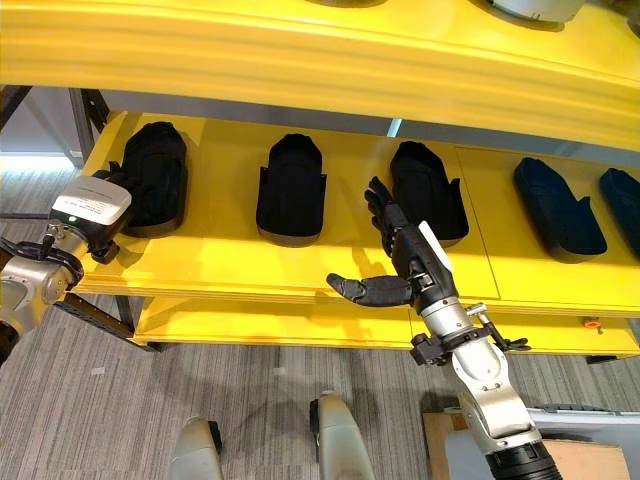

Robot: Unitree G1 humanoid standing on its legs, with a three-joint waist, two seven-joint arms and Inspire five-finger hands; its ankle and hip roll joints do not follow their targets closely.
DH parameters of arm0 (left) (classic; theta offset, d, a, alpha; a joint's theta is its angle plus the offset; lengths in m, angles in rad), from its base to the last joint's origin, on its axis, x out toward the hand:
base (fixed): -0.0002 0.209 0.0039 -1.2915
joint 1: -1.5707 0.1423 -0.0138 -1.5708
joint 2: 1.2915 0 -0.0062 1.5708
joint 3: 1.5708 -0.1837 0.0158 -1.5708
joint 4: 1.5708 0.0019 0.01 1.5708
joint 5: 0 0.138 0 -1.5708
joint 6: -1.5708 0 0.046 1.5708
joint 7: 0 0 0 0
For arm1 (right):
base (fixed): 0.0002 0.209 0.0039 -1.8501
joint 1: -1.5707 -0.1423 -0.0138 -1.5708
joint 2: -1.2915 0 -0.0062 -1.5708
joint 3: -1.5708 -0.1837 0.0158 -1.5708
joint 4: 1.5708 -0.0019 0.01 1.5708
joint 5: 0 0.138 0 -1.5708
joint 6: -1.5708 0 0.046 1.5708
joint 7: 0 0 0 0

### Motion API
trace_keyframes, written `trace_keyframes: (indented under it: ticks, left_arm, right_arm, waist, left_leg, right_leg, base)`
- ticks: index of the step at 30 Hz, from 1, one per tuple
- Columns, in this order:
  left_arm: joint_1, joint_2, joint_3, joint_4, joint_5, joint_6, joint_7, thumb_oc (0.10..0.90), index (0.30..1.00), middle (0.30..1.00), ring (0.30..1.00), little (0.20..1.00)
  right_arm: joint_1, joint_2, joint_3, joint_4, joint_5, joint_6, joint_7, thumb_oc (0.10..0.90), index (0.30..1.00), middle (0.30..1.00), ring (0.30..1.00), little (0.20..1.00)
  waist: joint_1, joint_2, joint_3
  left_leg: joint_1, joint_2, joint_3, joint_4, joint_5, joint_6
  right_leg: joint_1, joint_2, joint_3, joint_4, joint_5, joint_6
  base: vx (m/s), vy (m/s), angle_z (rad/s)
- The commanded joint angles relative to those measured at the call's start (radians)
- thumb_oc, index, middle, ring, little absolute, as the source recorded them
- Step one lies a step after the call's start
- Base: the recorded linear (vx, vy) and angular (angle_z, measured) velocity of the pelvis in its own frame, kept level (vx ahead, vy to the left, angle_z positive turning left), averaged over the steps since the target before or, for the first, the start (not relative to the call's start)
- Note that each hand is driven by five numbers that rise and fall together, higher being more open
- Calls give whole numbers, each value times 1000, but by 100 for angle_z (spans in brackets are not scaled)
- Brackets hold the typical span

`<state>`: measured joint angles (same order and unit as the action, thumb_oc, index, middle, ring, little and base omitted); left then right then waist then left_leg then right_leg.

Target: Move parts from the plastic box to the shelf.

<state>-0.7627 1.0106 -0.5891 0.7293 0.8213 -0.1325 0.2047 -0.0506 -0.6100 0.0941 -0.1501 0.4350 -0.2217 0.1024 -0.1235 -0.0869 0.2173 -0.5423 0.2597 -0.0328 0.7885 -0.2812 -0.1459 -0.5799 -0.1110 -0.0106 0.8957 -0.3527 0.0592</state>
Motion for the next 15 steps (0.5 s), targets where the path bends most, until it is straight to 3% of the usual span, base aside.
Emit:
trace_keyframes:
  ticks: [1,15]
  left_arm:
    - [-13,125,30,-94,57,4,22,900,1000,1000,1000,1000]
    - [8,162,-20,-103,116,-21,-12,900,1000,1000,1000,1000]
  right_arm:
    - [-21,7,-108,-99,36,-85,0,900,1000,1000,1000,1000]
    - [-29,5,-117,-103,45,-89,3,900,1000,1000,1000,1000]
  waist:
    - [7,23,-75]
    - [7,27,-74]
  left_leg:
    - [-37,6,-15,-9,46,54]
    - [-52,6,-19,-4,50,56]
  right_leg:
    - [118,-80,11,-88,21,41]
    - [104,-78,14,-86,26,40]
  base:
    - [0,0,0]
    - [0,0,0]
